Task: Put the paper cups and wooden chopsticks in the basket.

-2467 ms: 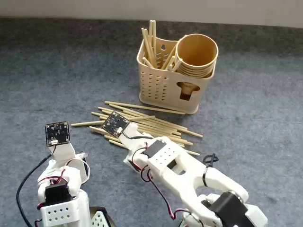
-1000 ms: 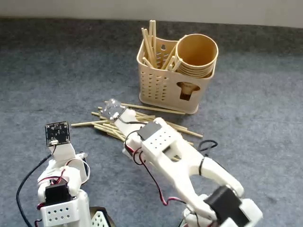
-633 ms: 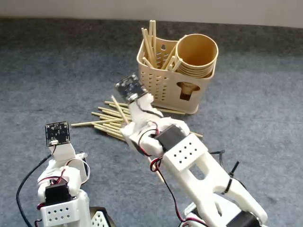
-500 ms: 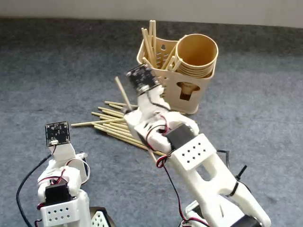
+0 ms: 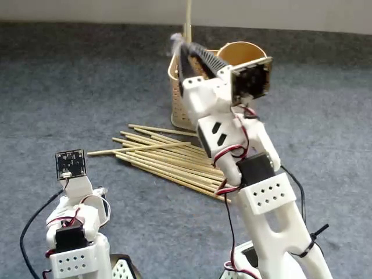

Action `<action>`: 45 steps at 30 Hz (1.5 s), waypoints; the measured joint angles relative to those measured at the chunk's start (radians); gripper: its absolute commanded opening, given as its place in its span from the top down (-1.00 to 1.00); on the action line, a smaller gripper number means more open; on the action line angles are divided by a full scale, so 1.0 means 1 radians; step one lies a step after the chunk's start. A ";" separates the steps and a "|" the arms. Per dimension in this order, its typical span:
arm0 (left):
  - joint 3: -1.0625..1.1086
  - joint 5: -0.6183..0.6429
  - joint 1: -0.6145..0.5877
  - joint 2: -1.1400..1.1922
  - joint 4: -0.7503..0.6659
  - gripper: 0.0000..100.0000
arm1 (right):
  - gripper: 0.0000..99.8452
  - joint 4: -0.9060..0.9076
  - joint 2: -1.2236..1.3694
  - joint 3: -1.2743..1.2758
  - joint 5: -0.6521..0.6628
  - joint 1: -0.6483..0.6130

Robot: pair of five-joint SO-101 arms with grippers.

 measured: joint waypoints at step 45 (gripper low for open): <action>0.000 0.000 0.000 0.000 0.000 0.74 | 0.99 -0.535 0.267 0.104 -0.003 0.135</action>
